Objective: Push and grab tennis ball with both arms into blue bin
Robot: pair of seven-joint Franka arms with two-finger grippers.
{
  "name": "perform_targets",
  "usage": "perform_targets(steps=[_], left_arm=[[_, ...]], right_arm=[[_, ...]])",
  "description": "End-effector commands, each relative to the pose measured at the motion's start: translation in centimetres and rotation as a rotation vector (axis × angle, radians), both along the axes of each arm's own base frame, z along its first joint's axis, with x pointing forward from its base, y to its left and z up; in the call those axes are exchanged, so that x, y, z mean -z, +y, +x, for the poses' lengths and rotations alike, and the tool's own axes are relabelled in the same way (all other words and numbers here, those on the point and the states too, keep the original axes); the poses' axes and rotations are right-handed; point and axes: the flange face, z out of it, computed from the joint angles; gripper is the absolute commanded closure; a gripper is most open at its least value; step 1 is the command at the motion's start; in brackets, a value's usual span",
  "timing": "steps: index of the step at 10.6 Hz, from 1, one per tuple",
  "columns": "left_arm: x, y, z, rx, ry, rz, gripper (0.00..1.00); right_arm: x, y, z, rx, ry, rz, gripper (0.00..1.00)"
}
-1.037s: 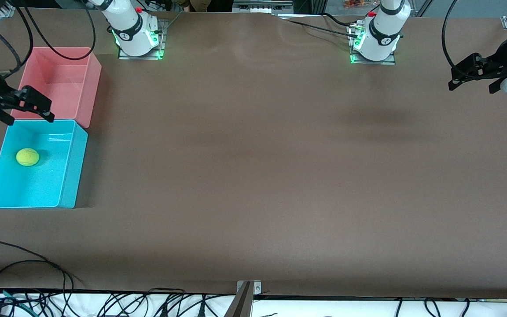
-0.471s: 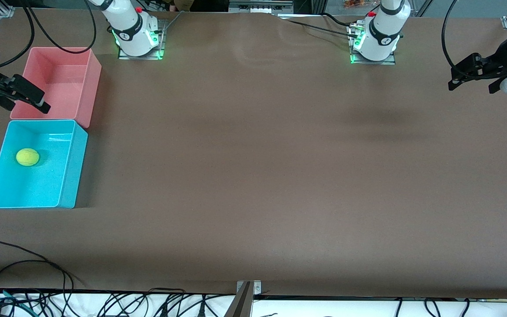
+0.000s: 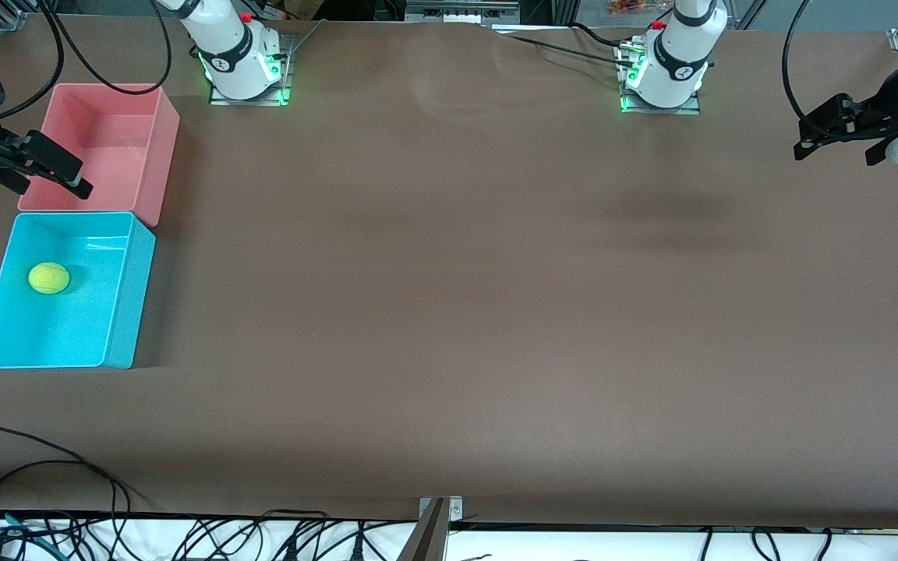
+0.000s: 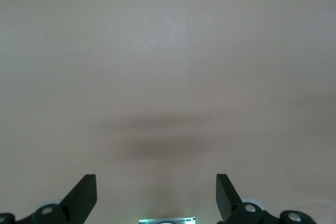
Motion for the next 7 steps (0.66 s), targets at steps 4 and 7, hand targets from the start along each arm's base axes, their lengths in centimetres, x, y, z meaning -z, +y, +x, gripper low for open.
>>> perform_targets(steps=[4,7], left_arm=[[-0.44,-0.16,0.15,0.001,-0.004,-0.017,0.0],[-0.44,-0.26,0.15,0.003,-0.004,-0.018,0.0]], right_arm=[[-2.21,-1.08,-0.62,0.002,-0.025,-0.033,0.0],[-2.07,-1.12,-0.69,-0.036,-0.015,-0.042,0.0]])
